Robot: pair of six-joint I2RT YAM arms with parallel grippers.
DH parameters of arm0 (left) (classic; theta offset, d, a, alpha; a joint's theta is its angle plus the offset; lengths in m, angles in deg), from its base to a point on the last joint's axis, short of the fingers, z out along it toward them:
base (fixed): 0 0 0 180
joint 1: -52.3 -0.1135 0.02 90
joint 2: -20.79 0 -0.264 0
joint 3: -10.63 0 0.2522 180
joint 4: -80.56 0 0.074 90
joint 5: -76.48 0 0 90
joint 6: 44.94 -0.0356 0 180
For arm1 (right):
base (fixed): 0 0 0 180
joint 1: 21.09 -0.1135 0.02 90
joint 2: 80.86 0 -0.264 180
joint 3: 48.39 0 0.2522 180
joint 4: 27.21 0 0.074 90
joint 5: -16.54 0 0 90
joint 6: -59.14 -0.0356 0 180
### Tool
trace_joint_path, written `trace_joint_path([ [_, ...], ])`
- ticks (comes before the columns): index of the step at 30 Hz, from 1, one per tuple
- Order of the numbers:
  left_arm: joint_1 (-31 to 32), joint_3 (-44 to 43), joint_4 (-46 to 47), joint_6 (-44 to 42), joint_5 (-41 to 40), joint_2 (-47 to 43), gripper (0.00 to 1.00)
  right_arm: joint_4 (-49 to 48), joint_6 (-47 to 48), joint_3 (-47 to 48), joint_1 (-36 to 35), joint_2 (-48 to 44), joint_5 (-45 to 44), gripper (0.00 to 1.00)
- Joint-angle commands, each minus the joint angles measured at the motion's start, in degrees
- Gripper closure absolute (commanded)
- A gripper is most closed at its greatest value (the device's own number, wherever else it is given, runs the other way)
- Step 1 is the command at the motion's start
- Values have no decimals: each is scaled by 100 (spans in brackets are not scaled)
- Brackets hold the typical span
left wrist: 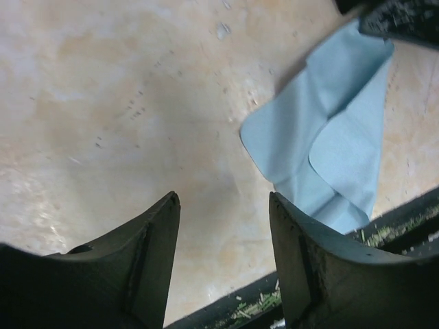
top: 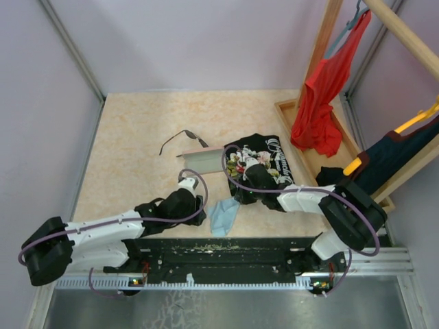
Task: Organize the sunglasses
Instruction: Adjust the glasses cleaning cloth at the center of the board.
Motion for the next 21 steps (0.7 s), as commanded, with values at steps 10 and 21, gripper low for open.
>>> trace_joint_path([
  [10,-452,-1096,182,-562,-180,1476,41,220,-101,-412,44,-711,-253,100],
  [21,-308,-1518,-181,-832,-89,2229,47,86,-156,-469,44,-691,-185,100],
])
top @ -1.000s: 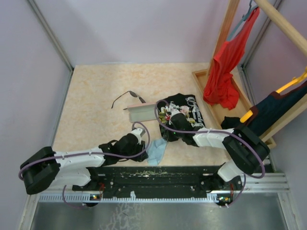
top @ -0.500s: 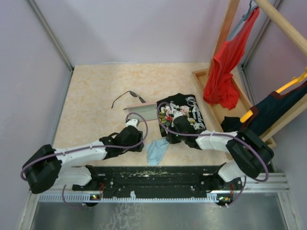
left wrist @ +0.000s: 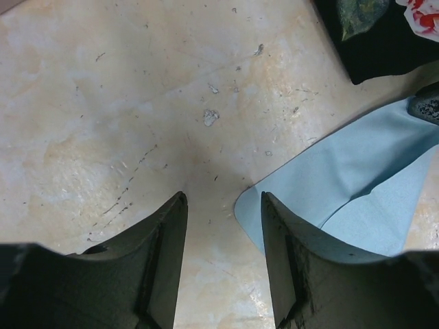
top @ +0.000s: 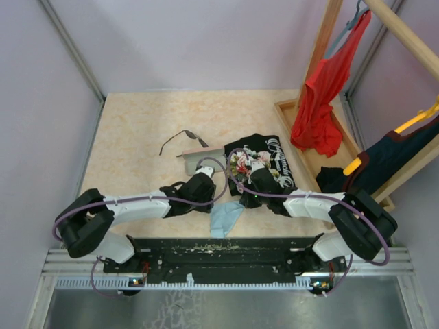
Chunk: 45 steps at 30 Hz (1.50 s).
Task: Organize the sunglasses
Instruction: Adjust the glasses cleaning cloth at the center of the board.
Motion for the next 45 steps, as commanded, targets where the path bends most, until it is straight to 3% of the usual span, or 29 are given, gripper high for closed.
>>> trace_joint_path([
  [1,96,-21,-211,-153,30,78,47,-186,-37,-61,45,-110,-16,100],
  [13,713,-44,-604,179,-328,419,52,-242,-48,-122,42,-88,29,100],
  [21,774,-120,-724,282,-472,801,60,-233,-46,-114,45,-92,42,100],
  [29,842,81,-695,401,-372,620,69,-207,-45,-118,45,-114,8,100],
  [38,1096,32,-1040,674,-431,612,62,-224,-51,-153,40,-115,-22,100],
  [45,1117,-41,-1356,913,-587,697,64,-233,-57,-152,44,-106,-8,100],
])
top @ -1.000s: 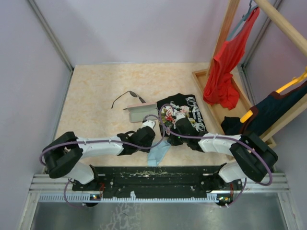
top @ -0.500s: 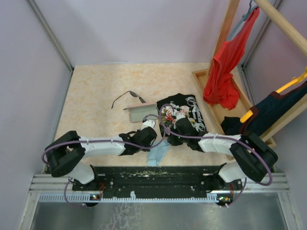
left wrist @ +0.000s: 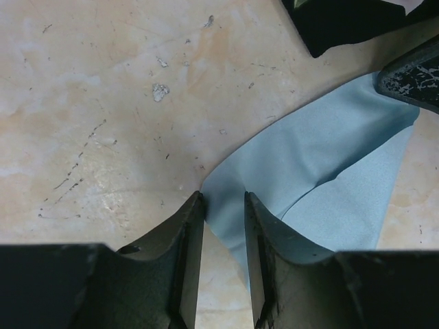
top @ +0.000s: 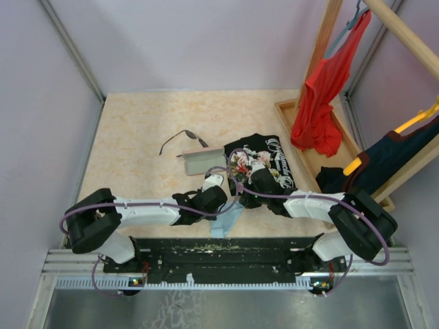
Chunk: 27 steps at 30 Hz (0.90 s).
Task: Organize the sunglasses
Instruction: Adjust the glasses cleaning cloth at the center of the board.
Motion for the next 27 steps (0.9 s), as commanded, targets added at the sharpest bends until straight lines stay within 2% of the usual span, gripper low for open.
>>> trace_joint_path([
  [1,59,232,-991,274,332,330,67,-78,-13,-82,45,-104,-20,100],
  [8,59,179,-903,242,340,363,78,-91,-19,-88,40,-112,16,100],
  [14,58,20,-838,114,145,283,99,-87,8,-24,37,-82,40,100],
  [27,-44,93,-476,-189,-109,-762,100,-267,57,232,45,-377,494,100],
])
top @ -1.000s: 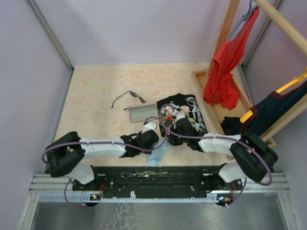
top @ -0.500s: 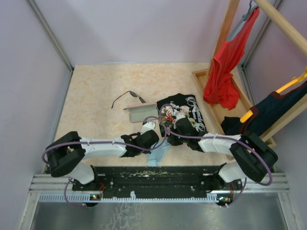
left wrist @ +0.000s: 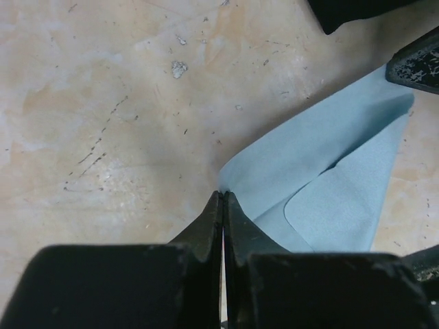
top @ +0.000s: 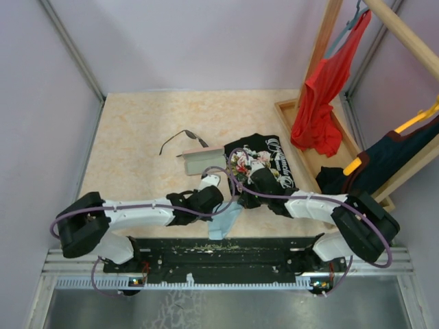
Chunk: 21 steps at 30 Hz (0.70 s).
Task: Organize the sunglasses
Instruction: Adjust the glasses cleaning cloth at the center of the board.
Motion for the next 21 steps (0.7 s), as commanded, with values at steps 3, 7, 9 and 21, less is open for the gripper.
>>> trace_joint_path([
  [3,-51,164,-90,-238,-132,-744,100,-348,112,234,45,-413,479,100],
  [7,-53,245,-166,-259,-83,-1114,100,-468,130,153,42,-647,676,100],
  [9,-53,310,-158,-280,12,-1343,100,-446,138,150,44,-761,760,100],
  [21,-49,475,-143,-918,739,-2957,100,-359,148,34,35,-1489,503,100],
])
